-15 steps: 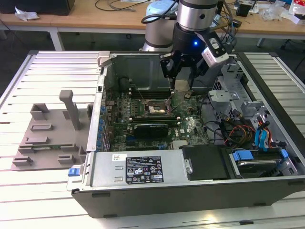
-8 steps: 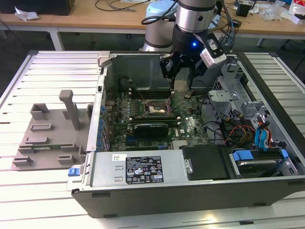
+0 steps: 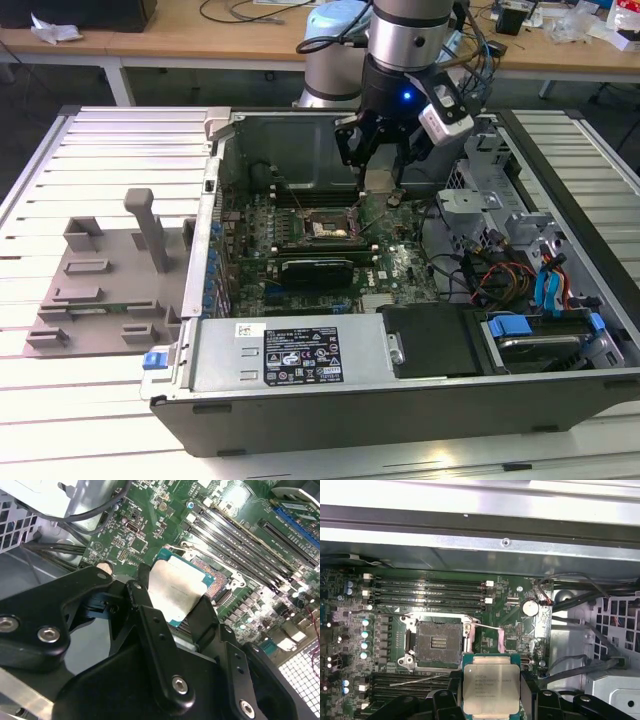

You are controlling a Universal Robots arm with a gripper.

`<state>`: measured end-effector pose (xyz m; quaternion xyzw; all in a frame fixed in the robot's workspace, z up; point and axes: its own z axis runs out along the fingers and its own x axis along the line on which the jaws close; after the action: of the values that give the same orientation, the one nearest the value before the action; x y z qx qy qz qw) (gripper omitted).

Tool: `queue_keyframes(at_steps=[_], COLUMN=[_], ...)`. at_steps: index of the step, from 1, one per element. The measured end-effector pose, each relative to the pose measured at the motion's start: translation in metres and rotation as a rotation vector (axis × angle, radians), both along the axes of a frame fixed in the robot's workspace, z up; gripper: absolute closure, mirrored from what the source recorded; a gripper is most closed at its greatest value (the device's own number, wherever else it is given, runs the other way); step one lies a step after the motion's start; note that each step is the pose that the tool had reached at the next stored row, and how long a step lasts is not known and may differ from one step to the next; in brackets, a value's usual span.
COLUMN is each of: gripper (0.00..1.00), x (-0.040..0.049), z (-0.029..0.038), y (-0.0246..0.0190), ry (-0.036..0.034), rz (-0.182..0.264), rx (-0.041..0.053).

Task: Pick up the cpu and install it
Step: 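Pick up the cpu and move it towards the insertion slot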

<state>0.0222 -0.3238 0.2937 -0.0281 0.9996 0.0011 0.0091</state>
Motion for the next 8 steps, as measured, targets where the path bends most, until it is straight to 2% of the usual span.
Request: queue_keyframes(at_steps=[3,8], gripper=[0.45,0.45], x=[-0.0009,-0.0101], z=[-0.0012,-0.0026], y=[0.0004,0.0029], ry=[-0.0001,-0.0001], rz=[0.000,0.000], rx=[0.0002,0.0002])
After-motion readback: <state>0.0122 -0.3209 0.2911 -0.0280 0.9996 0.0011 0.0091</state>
